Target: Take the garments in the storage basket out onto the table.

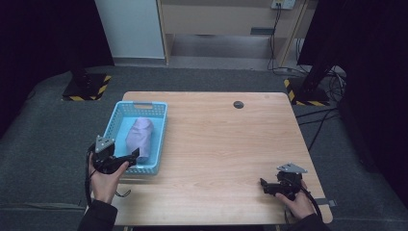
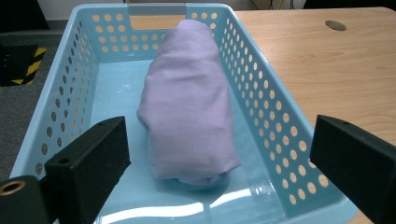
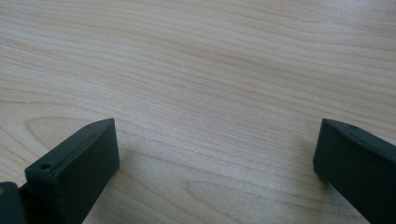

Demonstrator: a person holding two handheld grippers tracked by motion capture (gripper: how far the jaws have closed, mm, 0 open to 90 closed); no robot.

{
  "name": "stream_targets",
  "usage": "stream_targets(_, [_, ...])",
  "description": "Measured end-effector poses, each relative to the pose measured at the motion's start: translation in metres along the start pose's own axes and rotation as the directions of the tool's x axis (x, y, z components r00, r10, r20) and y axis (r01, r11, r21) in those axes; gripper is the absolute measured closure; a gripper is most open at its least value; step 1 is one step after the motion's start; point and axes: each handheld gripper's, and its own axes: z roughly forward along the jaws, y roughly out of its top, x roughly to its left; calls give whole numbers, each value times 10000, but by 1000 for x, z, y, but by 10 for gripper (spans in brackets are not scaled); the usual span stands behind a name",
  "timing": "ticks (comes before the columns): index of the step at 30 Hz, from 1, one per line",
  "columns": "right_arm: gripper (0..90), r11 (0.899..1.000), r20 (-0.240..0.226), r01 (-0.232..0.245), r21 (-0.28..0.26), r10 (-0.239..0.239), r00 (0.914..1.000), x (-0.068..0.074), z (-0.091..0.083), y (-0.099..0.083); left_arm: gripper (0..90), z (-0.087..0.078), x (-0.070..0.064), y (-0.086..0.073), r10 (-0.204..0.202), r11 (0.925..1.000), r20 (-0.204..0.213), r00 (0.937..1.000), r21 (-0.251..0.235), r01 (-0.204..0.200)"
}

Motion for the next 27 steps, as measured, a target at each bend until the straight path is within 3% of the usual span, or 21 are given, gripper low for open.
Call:
stream_targets(13, [5,10000,-1,3,0,-3,10000,0,0,0,40,16,-2,16,37,10000,-166,9999,74,-36])
stream_targets(27, [6,10000,-1,3,3,-3,10000,0,0,0,38,31,1,28,-236,9995,-177,9996,216,240])
